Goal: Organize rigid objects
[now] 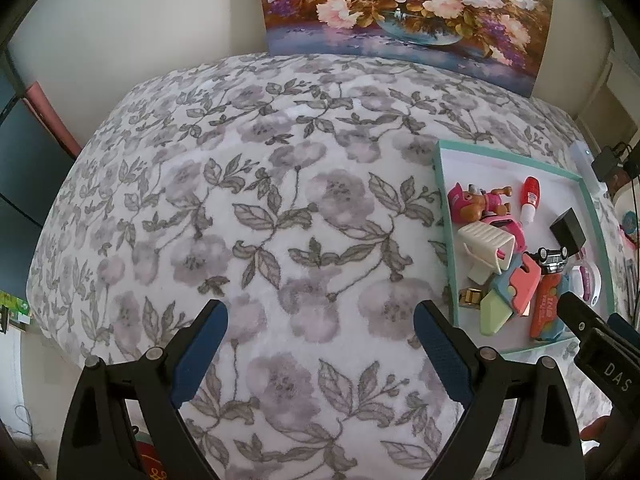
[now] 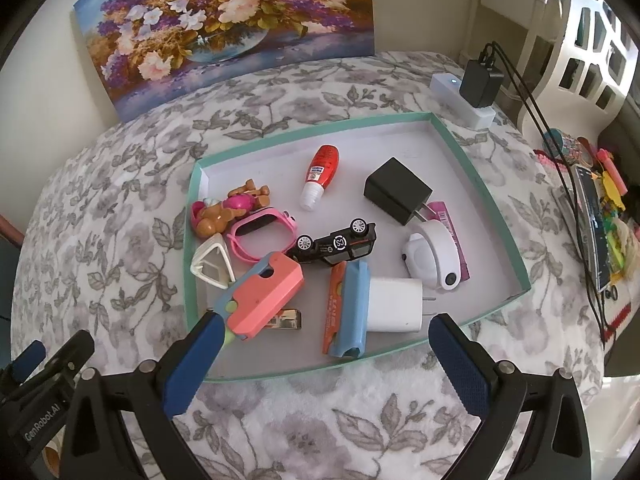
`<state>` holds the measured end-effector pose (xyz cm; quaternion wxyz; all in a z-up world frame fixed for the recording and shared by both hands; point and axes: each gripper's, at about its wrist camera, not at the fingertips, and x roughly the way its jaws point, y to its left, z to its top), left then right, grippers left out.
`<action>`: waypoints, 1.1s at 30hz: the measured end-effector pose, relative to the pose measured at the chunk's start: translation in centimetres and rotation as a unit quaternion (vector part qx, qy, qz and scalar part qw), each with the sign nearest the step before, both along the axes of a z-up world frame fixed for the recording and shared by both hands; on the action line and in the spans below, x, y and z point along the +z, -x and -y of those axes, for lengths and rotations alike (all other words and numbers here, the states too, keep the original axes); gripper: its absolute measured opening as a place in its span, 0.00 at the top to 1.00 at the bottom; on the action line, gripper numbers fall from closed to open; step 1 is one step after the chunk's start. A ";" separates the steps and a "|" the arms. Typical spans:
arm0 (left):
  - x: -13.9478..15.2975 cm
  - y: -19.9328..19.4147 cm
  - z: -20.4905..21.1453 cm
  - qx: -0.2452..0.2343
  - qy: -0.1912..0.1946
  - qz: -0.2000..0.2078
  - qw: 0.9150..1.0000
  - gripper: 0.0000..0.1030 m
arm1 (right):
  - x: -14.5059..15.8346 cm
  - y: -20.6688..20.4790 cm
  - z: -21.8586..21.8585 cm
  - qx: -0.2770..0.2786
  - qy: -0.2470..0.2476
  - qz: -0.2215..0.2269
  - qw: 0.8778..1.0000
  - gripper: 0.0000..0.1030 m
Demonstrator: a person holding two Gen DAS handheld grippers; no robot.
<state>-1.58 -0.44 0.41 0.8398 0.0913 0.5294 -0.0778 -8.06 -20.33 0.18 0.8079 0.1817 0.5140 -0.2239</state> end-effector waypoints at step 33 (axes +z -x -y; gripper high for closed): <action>0.5 0.0 0.0 0.008 -0.003 0.013 1.000 0.08 | -0.3 -0.2 0.0 0.007 0.003 -0.006 1.000 0.00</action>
